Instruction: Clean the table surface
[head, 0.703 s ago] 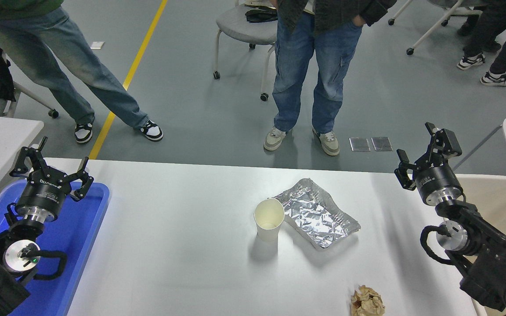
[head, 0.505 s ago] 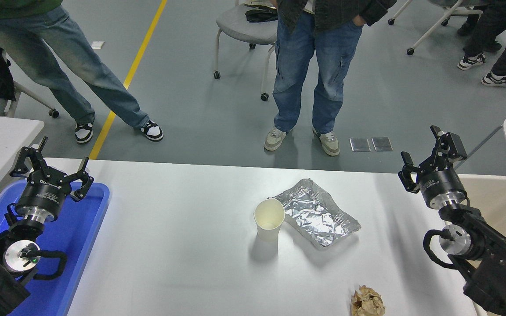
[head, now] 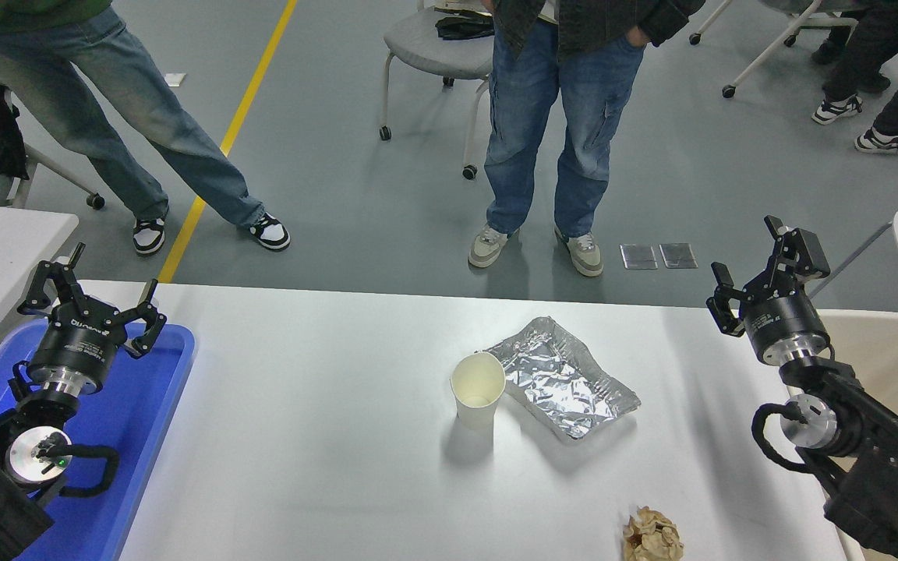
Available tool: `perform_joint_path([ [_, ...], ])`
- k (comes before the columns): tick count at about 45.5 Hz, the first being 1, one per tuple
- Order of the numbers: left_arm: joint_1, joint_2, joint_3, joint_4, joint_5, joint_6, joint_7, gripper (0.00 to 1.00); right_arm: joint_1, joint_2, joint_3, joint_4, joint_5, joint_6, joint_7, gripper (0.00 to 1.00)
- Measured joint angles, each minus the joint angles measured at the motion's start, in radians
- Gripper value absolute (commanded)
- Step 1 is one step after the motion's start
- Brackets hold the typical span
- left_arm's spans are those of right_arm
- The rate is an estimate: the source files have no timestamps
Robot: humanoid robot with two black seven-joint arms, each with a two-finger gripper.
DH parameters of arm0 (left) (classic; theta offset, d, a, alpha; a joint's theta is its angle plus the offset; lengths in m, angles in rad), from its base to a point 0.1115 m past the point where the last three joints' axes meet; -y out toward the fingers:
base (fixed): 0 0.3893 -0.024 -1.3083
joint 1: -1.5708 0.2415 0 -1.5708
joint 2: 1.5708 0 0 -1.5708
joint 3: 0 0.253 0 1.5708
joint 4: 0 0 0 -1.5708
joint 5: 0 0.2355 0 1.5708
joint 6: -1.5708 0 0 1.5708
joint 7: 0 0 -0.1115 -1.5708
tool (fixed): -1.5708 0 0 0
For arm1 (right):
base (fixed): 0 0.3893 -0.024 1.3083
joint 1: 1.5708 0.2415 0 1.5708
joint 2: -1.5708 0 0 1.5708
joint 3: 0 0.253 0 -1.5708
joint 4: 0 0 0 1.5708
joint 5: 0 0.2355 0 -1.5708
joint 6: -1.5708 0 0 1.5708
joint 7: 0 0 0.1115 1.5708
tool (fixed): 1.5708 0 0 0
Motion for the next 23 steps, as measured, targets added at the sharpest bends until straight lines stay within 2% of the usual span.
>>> perform_joint_path([
  [23,0.0,0.0,0.0,0.0,0.0,0.0,0.0,1.0,0.008,-0.009,0.004,0.012,0.004,-0.014,-0.045,1.0],
])
